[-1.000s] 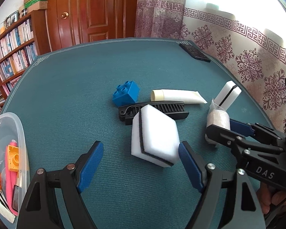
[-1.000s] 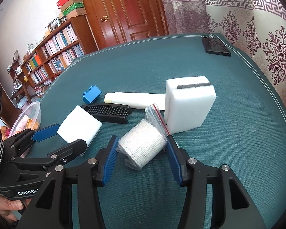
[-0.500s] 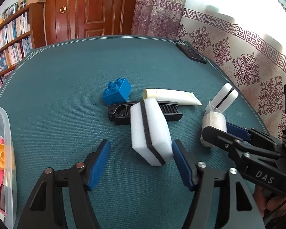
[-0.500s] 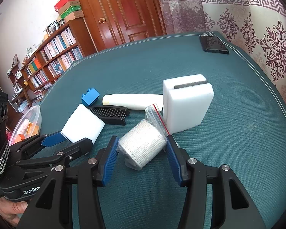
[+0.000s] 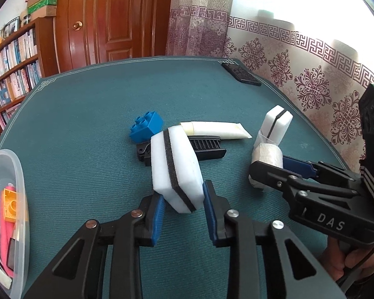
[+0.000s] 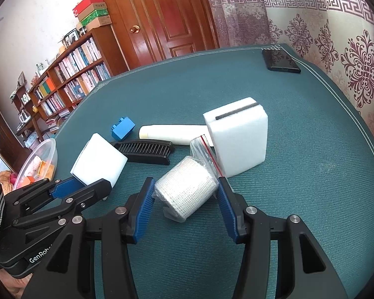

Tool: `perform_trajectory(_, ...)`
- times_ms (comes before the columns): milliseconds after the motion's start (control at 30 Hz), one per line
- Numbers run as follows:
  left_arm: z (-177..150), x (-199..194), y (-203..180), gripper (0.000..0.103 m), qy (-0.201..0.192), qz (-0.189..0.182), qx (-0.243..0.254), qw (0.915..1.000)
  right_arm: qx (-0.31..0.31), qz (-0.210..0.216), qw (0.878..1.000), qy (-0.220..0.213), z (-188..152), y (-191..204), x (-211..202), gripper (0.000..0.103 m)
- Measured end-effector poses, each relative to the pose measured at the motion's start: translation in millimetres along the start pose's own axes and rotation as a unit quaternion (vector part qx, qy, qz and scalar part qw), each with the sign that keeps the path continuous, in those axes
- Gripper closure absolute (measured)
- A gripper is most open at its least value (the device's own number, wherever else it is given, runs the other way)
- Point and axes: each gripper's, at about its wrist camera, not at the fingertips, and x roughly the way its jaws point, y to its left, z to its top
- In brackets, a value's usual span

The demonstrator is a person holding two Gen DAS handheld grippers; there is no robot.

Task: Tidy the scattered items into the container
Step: 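Grasp the white sponge block with the left tool while the right tool holds the bagged roll, then carry the sponge and bagged roll into the bowl and release both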

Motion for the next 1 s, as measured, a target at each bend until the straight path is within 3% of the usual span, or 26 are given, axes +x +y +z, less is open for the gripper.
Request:
perform_trajectory(433, -4.9, -33.6, 20.9, 0.070, -0.037, 0.059, -0.005, 0.9975, -0.018, 0.015, 1.000, -0.008, -5.0, 25.0, -9.2, 0.050)
perform_trajectory(1000, -11.0, -63.4, 68.2, 0.070, -0.059, 0.099, -0.036, 0.9927, -0.024, 0.034, 0.999, -0.012, -6.2, 60.1, -10.0, 0.050)
